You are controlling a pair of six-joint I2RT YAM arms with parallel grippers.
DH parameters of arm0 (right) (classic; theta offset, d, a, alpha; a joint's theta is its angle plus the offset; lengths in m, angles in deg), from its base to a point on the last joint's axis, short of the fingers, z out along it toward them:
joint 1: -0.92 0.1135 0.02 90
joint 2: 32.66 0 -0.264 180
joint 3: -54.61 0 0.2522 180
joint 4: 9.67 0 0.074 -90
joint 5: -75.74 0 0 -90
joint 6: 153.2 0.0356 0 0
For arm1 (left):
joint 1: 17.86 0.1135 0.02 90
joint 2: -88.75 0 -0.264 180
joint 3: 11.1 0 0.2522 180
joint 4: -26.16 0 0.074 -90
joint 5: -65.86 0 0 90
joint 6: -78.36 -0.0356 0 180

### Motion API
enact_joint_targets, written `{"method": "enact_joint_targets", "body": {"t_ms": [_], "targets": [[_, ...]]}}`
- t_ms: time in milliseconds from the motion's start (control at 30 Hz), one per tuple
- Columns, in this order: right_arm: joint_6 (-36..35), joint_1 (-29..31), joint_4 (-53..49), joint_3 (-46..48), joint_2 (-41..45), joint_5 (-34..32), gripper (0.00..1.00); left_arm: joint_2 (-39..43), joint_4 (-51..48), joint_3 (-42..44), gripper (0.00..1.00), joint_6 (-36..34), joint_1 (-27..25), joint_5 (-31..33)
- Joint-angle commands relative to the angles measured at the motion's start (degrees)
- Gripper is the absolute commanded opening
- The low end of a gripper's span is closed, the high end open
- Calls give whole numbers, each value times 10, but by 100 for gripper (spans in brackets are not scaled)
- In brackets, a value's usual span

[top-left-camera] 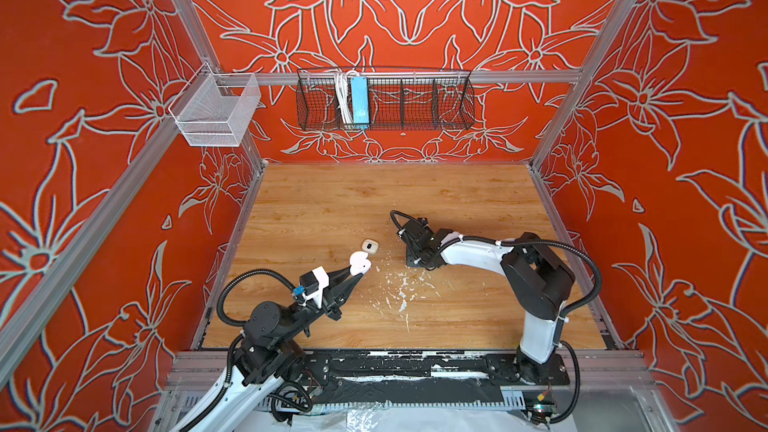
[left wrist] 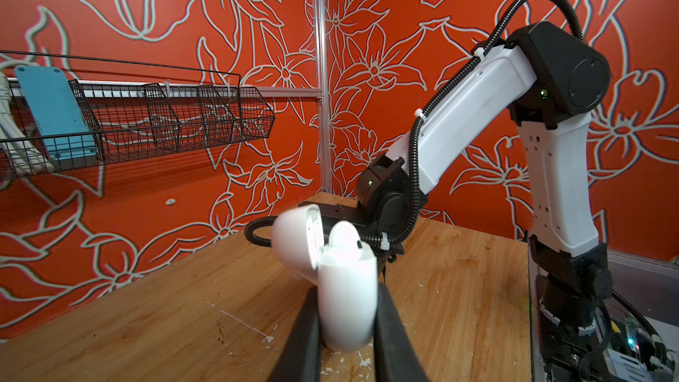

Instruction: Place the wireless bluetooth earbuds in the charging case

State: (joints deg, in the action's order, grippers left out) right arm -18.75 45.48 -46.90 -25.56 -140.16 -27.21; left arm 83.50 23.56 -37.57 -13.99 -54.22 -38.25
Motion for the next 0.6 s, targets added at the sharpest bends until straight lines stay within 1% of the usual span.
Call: {"method": "enact_joint_targets", "body": {"t_ms": [0,200,400,567], "targets": [[20,-4,-6,15,-12,2,26,6,3,-14,0,-3,3,-1],[31,-4,3,40,34,-10,25,-1,10,-15,0,-1,3,-5],[33,-4,18,67,115,-10,24,-35,26,-24,0,3,3,-14],[26,-2,28,85,196,-3,22,-84,48,-39,0,17,3,-21]]}}
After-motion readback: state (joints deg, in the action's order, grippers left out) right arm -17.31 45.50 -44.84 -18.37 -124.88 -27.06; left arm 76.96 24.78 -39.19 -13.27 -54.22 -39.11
